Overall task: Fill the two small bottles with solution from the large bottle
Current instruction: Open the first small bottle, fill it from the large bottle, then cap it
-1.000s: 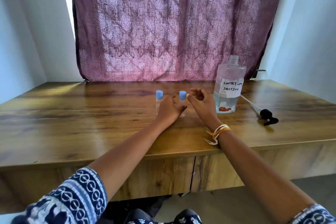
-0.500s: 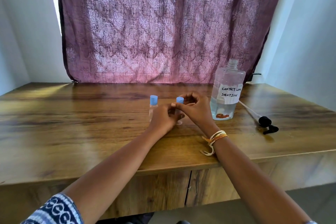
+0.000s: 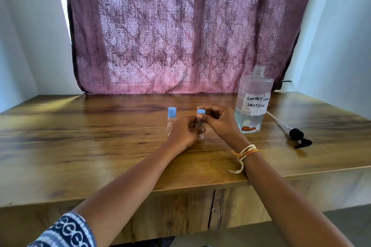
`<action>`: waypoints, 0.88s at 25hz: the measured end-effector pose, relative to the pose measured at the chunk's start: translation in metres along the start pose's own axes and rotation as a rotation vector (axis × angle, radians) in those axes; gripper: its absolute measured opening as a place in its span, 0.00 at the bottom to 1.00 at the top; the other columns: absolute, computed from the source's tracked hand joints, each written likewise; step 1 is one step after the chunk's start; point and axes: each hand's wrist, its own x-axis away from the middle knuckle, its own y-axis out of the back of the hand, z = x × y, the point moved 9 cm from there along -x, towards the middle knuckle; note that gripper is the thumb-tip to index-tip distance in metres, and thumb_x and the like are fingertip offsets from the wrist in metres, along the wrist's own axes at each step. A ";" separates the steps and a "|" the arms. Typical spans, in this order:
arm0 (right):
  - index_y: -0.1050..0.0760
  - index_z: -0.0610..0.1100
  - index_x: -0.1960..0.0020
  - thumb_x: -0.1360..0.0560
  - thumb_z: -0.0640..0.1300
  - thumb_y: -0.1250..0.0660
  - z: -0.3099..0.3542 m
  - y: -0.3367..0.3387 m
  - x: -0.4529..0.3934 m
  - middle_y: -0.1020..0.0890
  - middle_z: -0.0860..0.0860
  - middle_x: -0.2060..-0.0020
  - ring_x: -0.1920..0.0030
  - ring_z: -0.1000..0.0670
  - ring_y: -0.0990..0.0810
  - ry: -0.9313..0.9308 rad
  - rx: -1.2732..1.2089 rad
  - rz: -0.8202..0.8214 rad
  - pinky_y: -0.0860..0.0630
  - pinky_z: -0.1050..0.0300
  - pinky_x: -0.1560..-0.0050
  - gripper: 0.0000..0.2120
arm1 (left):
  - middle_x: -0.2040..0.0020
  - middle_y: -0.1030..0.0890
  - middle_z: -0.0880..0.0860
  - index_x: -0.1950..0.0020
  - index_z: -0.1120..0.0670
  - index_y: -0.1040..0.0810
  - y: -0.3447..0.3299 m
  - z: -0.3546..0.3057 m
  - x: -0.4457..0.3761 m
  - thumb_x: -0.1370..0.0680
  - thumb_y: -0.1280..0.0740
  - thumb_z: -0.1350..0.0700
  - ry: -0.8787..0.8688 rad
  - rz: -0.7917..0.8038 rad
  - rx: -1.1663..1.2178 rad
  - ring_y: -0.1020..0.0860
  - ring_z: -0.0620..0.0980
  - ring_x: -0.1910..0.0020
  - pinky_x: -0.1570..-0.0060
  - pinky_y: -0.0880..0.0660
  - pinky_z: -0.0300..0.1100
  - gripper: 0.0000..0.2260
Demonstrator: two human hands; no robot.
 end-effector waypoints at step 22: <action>0.30 0.36 0.33 0.27 0.28 0.33 -0.005 0.005 0.004 0.16 0.41 0.54 0.64 0.59 0.17 -0.148 -0.116 0.031 0.23 0.68 0.61 0.23 | 0.52 0.16 0.53 0.45 0.56 0.20 0.001 0.005 0.002 0.30 0.24 0.55 0.026 -0.040 0.051 0.17 0.49 0.54 0.51 0.20 0.43 0.15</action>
